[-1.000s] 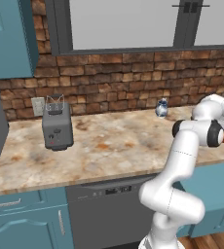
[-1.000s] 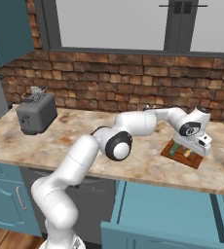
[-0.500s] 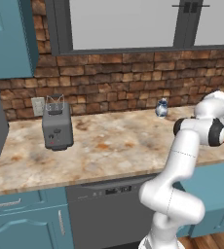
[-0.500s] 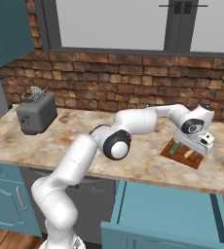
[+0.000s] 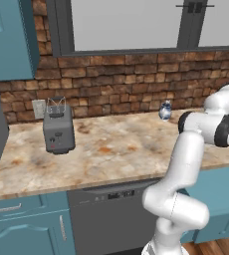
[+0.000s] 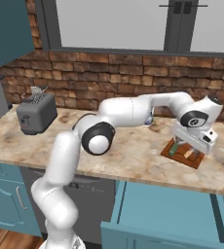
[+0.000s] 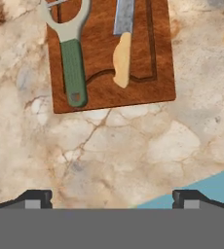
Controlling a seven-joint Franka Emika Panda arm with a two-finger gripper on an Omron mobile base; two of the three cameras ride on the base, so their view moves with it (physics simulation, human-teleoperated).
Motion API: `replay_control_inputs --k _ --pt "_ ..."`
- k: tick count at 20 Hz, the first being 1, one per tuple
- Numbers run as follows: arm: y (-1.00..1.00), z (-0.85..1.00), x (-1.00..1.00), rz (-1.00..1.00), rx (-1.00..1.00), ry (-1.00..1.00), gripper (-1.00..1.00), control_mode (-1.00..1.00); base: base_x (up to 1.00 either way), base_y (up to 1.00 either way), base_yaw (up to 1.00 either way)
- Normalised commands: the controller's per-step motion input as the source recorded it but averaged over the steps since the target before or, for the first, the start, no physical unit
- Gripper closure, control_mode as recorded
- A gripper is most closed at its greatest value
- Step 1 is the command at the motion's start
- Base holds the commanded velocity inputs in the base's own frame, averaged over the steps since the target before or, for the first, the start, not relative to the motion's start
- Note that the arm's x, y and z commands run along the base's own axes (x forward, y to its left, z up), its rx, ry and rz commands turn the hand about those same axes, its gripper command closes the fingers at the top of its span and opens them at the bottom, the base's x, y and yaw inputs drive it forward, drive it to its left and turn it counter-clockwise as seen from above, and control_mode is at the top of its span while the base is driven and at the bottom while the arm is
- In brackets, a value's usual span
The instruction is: Open the drawer on the right and place the cutting tools on the cutting board.
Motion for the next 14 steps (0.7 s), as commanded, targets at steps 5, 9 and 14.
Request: replay_control_inputs --k 5,9,14 --pt "0.73 0.45 -0.96 0.03 -0.02 -0.08 -1.00 -1.00 0.00 0.00 0.00" --pt "0.76 0.58 -0.92 0.00 -0.12 -0.02 -1.00 -1.00 0.00 0.00 0.00" --pt "0.94 0.40 -0.31 -0.06 -0.22 0.02 -1.00 -1.00 0.00 0.00 0.00"
